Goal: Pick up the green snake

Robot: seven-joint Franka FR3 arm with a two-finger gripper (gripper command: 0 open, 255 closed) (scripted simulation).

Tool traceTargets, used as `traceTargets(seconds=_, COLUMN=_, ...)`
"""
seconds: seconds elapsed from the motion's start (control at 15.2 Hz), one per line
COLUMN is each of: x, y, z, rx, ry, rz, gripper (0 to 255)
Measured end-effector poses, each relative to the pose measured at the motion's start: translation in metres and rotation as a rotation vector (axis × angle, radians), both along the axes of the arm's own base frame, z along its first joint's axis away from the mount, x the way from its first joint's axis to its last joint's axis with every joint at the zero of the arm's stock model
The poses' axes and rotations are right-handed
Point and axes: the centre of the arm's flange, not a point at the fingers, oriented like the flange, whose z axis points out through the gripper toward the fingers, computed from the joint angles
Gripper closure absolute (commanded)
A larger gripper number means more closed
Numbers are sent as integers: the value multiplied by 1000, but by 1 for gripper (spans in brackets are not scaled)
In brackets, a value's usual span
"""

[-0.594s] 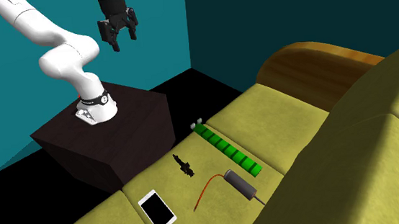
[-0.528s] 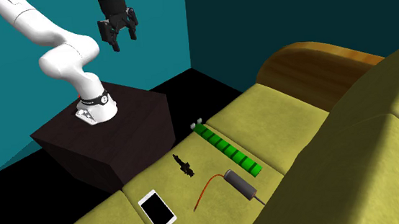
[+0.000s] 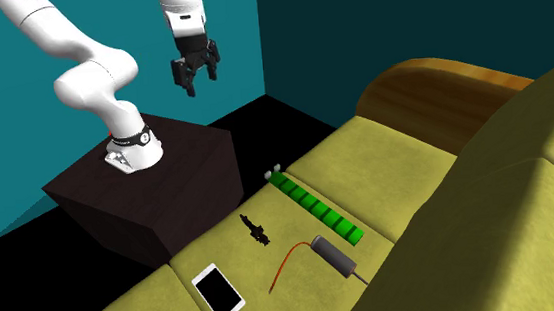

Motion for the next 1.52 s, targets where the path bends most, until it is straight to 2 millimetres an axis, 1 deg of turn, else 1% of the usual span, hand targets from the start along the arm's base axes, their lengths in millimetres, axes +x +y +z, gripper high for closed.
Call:
traceTargets(seconds=0.33, x=41, y=11, z=-46, rx=-7, ry=-4, rz=-43, gripper=0)
traceTargets(seconds=0.4, x=52, y=10, z=-62, rx=-8, ry=-3, rz=-51, gripper=0)
traceTargets(seconds=0.53, x=70, y=15, z=-78, rx=-11, ry=-5, rz=-68, gripper=0)
traceTargets(seconds=0.66, x=82, y=21, z=-98, rx=-14, ry=-7, rz=-86, gripper=0)
traceTargets(seconds=1.52, x=193, y=29, z=-227, rx=-31, ry=-15, rz=-196, gripper=0)
